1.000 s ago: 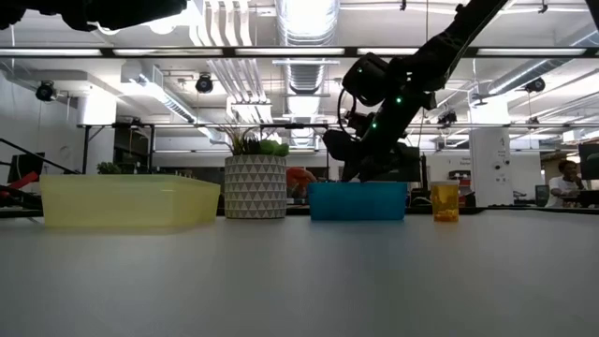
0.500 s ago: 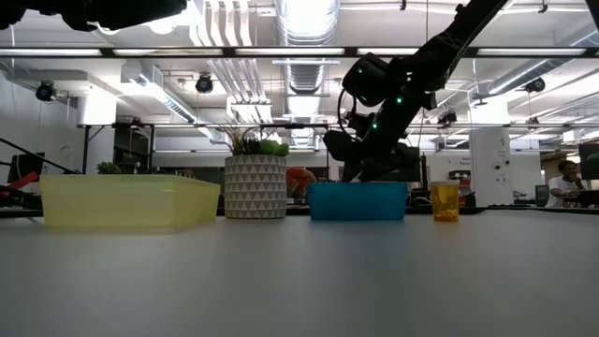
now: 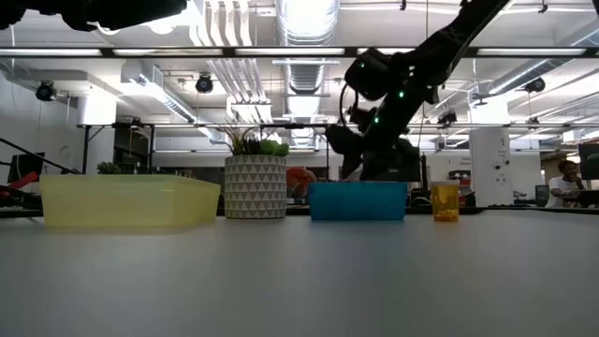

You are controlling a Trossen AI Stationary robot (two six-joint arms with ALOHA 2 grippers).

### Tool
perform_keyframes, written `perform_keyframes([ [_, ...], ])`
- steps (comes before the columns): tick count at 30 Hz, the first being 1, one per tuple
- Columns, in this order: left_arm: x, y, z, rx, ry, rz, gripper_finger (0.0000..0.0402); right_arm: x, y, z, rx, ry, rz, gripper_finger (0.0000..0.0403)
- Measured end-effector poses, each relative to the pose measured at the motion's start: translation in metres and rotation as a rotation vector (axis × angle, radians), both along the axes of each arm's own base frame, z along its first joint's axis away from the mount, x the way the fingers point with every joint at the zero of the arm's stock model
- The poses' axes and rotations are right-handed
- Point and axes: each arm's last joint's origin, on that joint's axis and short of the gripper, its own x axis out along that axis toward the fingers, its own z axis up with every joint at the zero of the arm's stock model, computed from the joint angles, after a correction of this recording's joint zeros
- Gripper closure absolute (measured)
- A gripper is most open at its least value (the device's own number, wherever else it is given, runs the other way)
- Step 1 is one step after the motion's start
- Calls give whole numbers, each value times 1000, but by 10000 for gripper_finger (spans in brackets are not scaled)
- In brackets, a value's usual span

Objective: Pick and place medicine bottles into bin by pill shape (circle, oval)
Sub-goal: Put the orange capsule bottle into the blue bin

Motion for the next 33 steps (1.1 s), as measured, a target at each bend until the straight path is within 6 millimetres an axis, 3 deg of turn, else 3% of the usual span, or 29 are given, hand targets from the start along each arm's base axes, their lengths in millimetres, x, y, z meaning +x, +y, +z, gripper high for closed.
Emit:
perform_keyframes([
  [8,0,0,0,-1,-1,0,206,-8,27,47,-86,-52,116,207],
  [18,0,0,0,-28,-9,-2,206,-18,90,91,-252,-92,381,226],
  [26,0,0,1,-87,-28,-4,206,-34,130,86,-405,-185,569,237],
  [33,0,0,0,-212,-61,-9,206,-58,141,68,-505,-318,713,239],
])
